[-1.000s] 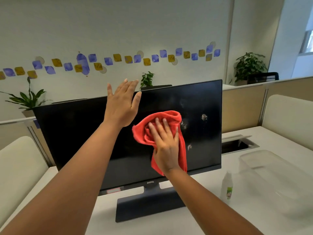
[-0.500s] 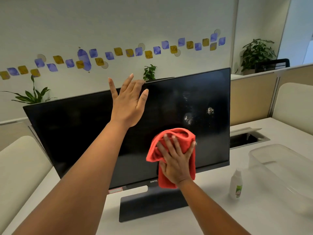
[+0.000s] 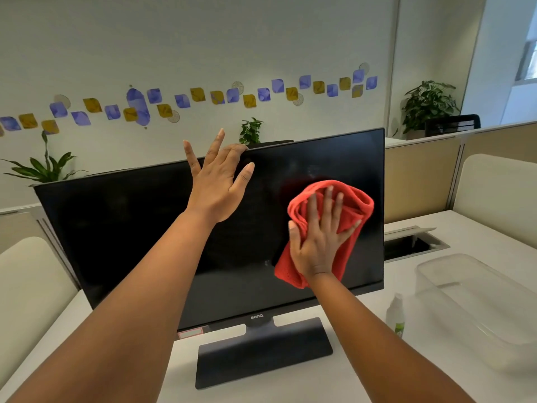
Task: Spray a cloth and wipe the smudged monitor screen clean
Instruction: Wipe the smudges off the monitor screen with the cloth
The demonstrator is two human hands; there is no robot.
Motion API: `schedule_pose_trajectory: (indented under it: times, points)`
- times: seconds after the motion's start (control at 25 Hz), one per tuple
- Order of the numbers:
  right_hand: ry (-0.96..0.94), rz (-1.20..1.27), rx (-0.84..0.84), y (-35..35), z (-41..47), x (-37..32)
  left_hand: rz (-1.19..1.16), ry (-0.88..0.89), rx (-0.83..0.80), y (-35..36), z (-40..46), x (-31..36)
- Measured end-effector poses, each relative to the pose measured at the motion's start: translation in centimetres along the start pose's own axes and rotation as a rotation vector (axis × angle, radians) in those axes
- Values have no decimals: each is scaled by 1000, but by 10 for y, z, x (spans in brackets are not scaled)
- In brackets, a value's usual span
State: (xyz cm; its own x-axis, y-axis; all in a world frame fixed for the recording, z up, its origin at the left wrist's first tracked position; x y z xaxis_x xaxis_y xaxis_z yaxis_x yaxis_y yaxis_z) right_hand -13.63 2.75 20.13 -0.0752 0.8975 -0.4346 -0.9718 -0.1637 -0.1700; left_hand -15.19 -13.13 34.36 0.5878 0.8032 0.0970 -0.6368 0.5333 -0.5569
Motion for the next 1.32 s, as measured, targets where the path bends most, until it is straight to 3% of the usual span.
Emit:
schedule_pose_trajectory:
  times: [0.32,0.44,0.56,0.84,1.32]
  points:
    - [-803,-72,-226,9,-54,-13,4,-9,14,0,-1,2]
    - [-969,-124,-275,7,-83,10,6,-16,2,-2,-1,3]
    - [-925,-184,-234,1,-91,33,6,-15,-11,-3,-1,3]
    - [-457,-107,-137,-10,-42,58,-11,-9,0,0,0,-1]
    - [-404,18,26,-10,86,-15,29,-1,3,1,1,-1]
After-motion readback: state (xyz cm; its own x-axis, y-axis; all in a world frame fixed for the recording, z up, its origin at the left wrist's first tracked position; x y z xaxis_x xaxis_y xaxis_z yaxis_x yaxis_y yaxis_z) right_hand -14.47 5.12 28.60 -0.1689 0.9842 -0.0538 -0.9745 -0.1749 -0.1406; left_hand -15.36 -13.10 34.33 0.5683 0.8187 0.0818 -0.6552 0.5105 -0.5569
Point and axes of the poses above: each hand's wrist, its own z-axis towards the middle knuckle, its own y-axis out of the palm, x = y × z, the point moved 1 cm from there along z, towards the middle knuckle, and after that the axes turned 8 degrees about x, right-handed, at the moved point
